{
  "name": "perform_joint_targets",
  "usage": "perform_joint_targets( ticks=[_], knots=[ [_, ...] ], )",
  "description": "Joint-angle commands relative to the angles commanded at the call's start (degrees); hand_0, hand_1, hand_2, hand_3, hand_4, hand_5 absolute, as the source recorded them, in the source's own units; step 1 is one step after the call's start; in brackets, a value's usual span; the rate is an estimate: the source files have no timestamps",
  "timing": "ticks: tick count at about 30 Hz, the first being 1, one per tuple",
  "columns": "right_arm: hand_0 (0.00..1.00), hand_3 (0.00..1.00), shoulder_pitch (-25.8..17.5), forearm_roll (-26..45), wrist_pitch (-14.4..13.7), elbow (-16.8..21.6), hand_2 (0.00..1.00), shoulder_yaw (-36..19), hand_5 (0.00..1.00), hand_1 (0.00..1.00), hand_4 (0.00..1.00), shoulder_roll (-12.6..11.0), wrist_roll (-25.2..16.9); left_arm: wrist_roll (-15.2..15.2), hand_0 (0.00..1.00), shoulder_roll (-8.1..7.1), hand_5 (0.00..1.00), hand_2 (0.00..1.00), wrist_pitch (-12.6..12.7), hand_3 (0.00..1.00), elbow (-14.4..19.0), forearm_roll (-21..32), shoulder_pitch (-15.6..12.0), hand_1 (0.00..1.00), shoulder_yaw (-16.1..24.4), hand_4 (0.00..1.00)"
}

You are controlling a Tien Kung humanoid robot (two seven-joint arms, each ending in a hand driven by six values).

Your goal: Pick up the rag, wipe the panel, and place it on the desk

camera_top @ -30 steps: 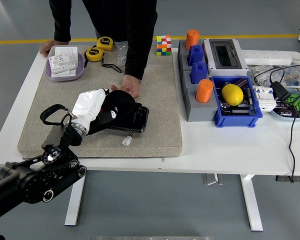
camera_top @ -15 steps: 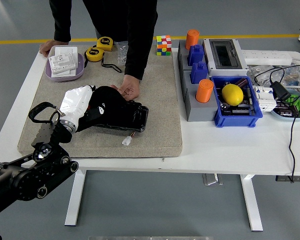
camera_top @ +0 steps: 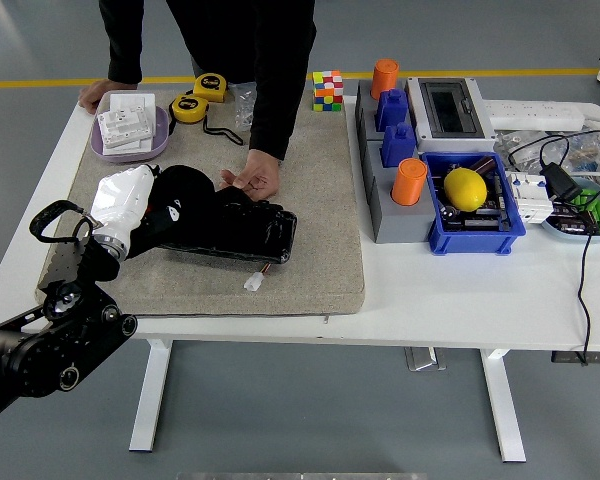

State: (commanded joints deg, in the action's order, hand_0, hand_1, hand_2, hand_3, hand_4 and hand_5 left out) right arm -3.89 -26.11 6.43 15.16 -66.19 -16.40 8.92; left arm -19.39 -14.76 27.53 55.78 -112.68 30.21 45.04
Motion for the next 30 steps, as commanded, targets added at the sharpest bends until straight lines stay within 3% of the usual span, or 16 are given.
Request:
perform_joint_targets(
  ticks=[13, 23, 30],
  knots=[
    [0.738, 0.620, 0.0, 0.0, 0.0, 0.0, 0.694, -0.2, 0.571, 0.623, 0.998, 0.0, 0.0, 0.0, 0.272, -0.04, 0.002, 0.504, 0.4, 0.406, -1.0, -1.4, -0.5, 0.159, 2.9, 0.061],
    [0.738, 0.620, 0.3, 0.2, 0.1, -0.1, 0.695, 0.1, 0.573, 0.623, 0.998, -0.1, -0.1, -0.3, 0.272, 0.85, 0.002, 0.505, 0.2, 0.408, -0.4, -0.1, 0.5, 0.159, -2.5, 0.069],
    [0.739, 0.620, 0.3, 0.1, 0.3, -0.2, 0.695, 0.2, 0.573, 0.623, 0.998, -0.1, -0.1, -0.8, 0.272, 1.55, 0.002, 0.505, 0.0, 0.407, 2.0, 0.9, 2.0, 0.158, -7.6, 0.065]
  ],
)
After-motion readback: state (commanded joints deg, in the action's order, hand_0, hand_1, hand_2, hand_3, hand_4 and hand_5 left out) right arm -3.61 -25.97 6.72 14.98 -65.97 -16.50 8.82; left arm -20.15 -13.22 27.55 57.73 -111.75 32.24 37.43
